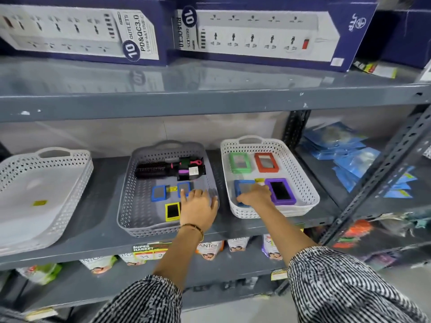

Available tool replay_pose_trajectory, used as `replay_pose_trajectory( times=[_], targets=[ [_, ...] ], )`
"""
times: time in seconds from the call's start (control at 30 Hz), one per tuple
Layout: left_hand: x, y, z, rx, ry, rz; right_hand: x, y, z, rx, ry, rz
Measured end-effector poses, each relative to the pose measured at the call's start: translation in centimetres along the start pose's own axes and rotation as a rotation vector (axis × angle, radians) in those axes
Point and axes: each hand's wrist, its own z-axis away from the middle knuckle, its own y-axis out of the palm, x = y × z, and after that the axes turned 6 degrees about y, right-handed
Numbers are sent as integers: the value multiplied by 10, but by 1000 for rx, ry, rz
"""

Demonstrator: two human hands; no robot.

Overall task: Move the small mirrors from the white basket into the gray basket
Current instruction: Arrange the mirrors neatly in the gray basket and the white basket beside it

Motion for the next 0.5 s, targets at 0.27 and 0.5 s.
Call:
replay_pose_trajectory(
  times=[0.27,0.5],
  targets=[
    [-1,1,0,15,15,-29,4,6,-1,86,54,65],
    [0,4,0,13,35,-33,5,8,-5,28,85,90]
  ],
)
